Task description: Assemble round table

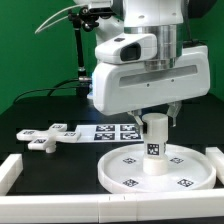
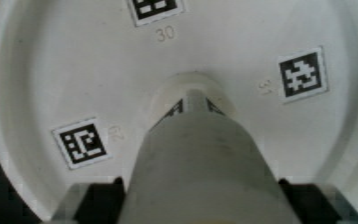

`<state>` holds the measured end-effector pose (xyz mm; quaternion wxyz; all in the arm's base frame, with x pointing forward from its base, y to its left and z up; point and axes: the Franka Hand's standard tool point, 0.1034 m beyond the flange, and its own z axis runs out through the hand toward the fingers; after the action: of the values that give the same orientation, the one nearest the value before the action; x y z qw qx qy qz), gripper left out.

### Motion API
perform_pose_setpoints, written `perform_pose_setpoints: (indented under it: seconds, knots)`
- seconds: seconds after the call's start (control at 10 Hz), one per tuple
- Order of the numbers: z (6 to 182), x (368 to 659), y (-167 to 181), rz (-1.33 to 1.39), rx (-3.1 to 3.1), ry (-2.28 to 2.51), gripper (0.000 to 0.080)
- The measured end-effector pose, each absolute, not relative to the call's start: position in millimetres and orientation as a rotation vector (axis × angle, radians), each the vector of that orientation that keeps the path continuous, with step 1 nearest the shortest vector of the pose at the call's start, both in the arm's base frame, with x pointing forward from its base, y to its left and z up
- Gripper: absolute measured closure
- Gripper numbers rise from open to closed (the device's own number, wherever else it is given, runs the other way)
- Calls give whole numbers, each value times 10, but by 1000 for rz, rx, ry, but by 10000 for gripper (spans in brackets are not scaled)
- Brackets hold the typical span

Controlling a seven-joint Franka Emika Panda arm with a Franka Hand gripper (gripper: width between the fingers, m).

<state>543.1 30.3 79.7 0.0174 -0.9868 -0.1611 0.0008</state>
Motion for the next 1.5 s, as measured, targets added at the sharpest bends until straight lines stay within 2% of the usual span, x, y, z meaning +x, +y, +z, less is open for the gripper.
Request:
perform_pose_setpoints:
  seconds: [0.3, 0.6, 1.5]
  knots:
    - [793, 5427, 293, 11, -3094, -136, 390]
    - [783, 5411, 287, 39, -3028, 499, 390]
    - [765, 5423, 269, 103, -2524, 1569, 390]
